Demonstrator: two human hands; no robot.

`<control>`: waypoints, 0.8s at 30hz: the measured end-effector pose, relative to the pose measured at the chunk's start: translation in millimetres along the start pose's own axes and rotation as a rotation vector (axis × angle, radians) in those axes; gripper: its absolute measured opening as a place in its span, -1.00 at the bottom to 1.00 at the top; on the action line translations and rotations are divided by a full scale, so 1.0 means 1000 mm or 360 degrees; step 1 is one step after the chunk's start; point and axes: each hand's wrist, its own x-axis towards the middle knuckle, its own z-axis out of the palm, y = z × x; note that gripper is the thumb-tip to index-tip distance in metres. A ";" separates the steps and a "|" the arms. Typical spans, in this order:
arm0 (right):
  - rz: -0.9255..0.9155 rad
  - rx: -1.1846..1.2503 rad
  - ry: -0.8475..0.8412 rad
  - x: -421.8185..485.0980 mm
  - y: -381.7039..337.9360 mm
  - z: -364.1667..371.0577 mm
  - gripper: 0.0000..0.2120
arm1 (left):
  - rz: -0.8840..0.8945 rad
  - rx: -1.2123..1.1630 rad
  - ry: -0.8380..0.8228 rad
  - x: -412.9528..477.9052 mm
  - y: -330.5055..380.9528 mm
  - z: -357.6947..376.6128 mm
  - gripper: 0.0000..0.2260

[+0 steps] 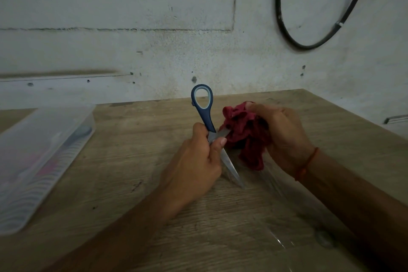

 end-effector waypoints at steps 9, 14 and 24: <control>-0.0445 -0.0507 -0.0031 0.006 0.011 0.005 -0.67 | -0.0069 -0.0045 -0.0018 0.005 -0.003 0.000 -0.86; -0.0379 -0.0479 -0.0196 0.007 0.008 -0.001 -0.80 | -0.0059 -0.0039 -0.0062 0.006 -0.003 -0.005 -0.86; -0.0243 -0.0217 -0.0400 0.011 0.005 -0.009 -0.69 | -0.0065 0.0039 -0.0058 0.004 -0.001 -0.005 -0.85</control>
